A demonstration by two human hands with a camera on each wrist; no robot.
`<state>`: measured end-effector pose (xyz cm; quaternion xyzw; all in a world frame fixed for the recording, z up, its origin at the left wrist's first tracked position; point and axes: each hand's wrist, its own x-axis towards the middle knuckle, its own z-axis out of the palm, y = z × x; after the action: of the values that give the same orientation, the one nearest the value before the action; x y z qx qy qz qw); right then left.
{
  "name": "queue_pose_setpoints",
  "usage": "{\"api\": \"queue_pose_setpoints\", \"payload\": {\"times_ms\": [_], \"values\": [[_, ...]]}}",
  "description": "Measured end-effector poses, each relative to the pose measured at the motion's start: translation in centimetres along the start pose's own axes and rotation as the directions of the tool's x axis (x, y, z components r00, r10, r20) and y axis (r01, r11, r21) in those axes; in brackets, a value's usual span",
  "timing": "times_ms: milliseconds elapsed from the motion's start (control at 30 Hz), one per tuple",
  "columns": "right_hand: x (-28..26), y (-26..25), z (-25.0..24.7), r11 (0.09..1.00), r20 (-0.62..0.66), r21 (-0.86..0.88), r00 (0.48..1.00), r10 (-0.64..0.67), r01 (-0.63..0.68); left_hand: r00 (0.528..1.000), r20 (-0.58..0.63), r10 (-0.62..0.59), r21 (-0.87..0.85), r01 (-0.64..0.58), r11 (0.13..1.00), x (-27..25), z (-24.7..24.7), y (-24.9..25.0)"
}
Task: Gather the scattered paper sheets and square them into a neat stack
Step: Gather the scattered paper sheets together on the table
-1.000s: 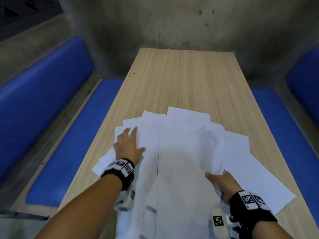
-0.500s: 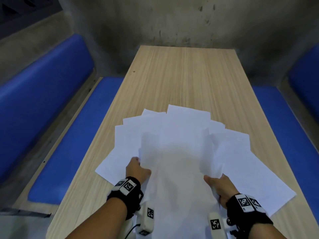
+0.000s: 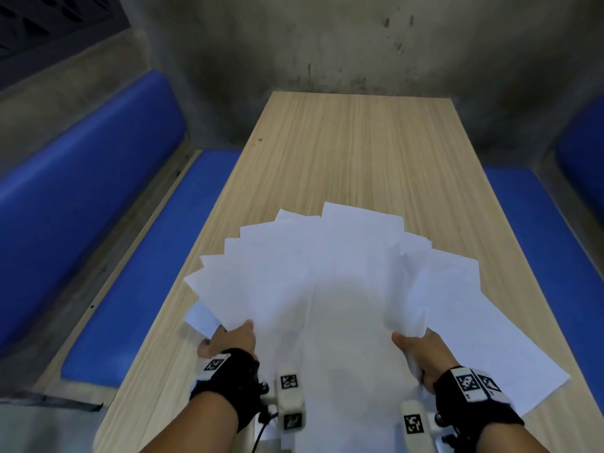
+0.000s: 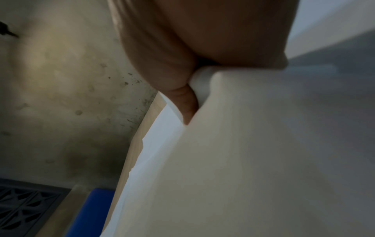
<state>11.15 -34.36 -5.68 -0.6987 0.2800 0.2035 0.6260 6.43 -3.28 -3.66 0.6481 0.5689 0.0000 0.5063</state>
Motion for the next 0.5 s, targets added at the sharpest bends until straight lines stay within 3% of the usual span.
{"api": "queue_pose_setpoints", "payload": {"times_ms": [67, 133, 233, 300, 400, 500], "values": [[0.0, 0.1, 0.0, 1.000, -0.007, -0.031, 1.000, -0.004, 0.004, 0.999, 0.024, 0.029, -0.060, -0.027, 0.998, -0.3, 0.8, 0.7], [0.0, 0.0, 0.0, 0.999, -0.009, -0.048, 1.000, -0.015, 0.015, 0.989, -0.061, 0.132, -0.042, -0.135, 0.990, -0.1, 0.9, 0.8], [-0.3, 0.0, 0.0, 0.999, -0.014, -0.030, 1.000, -0.017, 0.017, 0.914, -0.133, 0.384, 0.281, -0.336, 0.899, 0.0, -0.1, 0.7], [-0.3, -0.1, 0.1, 0.999, -0.012, -0.029, 1.000, -0.018, 0.018, 0.871, -0.075, 0.485, 0.266, -0.452, 0.852, -0.3, -0.6, 0.5], [-0.2, -0.2, 0.1, 0.999, -0.011, -0.027, 0.999, -0.040, 0.040, 0.855, 0.105, 0.508, 0.133, -0.518, 0.845, -0.9, -1.0, 0.8], [-0.8, -0.4, 0.1, 0.997, -0.001, -0.004, 0.997, -0.071, 0.071, 0.792, 0.162, 0.588, 0.186, -0.610, 0.770, -0.9, -1.9, 1.7]]}}
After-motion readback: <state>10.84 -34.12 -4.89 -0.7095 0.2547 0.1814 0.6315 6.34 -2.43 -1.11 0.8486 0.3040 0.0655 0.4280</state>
